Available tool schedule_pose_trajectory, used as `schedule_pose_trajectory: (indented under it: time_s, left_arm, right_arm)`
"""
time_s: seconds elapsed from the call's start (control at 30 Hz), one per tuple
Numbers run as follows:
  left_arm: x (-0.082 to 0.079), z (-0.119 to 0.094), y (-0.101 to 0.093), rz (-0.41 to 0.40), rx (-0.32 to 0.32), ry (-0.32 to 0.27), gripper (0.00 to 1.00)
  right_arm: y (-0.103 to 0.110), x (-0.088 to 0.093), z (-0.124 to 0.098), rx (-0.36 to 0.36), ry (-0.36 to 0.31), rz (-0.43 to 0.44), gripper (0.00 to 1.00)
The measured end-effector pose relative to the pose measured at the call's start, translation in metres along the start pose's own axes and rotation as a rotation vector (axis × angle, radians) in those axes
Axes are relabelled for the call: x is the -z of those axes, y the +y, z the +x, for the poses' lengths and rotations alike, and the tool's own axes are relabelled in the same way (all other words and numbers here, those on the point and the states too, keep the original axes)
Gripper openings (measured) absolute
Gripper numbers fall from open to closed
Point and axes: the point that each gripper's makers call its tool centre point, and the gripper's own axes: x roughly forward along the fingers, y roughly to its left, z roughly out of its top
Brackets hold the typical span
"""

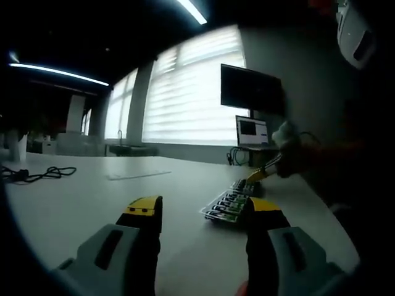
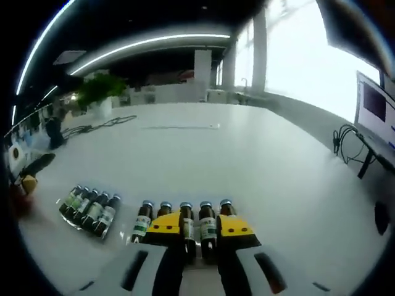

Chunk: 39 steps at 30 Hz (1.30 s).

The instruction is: Grip medicine bottles put into box

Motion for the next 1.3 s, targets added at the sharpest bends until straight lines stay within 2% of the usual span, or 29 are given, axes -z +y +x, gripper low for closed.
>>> schedule_pose_trajectory:
  time_s: [0.03,0.13,0.3,0.43,0.57,0.73,0.77,0.8,0.87,1.0,1.03,1.13,1.23,1.3]
  left_arm:
    - [0.0,0.0,0.0,0.001,-0.002,-0.001,0.47]
    - [-0.001,-0.001,0.001,0.0,-0.006,-0.005,0.48]
    - [-0.002,0.0,-0.001,-0.005,0.007,-0.01,0.48]
    - [-0.003,-0.001,-0.002,-0.014,0.018,-0.015,0.48]
    - [-0.004,-0.001,-0.003,-0.017,0.023,-0.019,0.48]
    - [-0.004,-0.001,-0.004,-0.019,0.027,-0.021,0.48]
    - [-0.004,-0.001,-0.004,-0.018,0.028,-0.021,0.48]
    - [-0.004,-0.001,-0.004,-0.018,0.027,-0.02,0.48]
    - [-0.003,0.0,-0.004,-0.016,0.025,-0.016,0.47]
    - [-0.002,0.0,-0.002,-0.015,0.017,-0.011,0.47]
    - [-0.002,0.0,-0.002,-0.015,0.016,-0.011,0.47]
    - [-0.001,0.0,-0.001,-0.014,0.005,-0.005,0.47]
    - [-0.001,0.0,-0.001,-0.007,-0.007,0.004,0.48]
    - [0.0,0.0,-0.001,-0.002,-0.018,0.011,0.48]
  right_arm:
    - [0.003,0.004,-0.001,-0.009,0.014,0.026,0.18]
    - [0.0,0.007,0.003,0.003,0.008,0.028,0.21]
    - [0.007,0.008,0.003,0.038,-0.001,0.025,0.21]
    - [0.021,0.007,0.002,0.019,-0.01,0.033,0.21]
    - [0.022,0.006,0.002,0.028,-0.02,0.055,0.21]
    - [0.022,0.003,0.0,0.012,-0.021,0.036,0.2]
    - [0.02,-0.012,-0.003,0.019,-0.105,0.051,0.21]
    - [0.016,-0.022,-0.009,0.029,-0.151,0.07,0.2]
    - [0.014,-0.031,-0.018,0.019,-0.172,0.086,0.19]
    - [0.018,-0.041,-0.027,-0.025,-0.211,0.061,0.2]
    - [0.024,-0.047,-0.03,-0.056,-0.254,0.035,0.2]
    - [0.034,-0.048,-0.034,-0.11,-0.295,-0.003,0.21]
    - [0.037,-0.047,-0.04,-0.13,-0.348,-0.002,0.21]
    - [0.034,-0.042,-0.042,-0.133,-0.349,0.011,0.22]
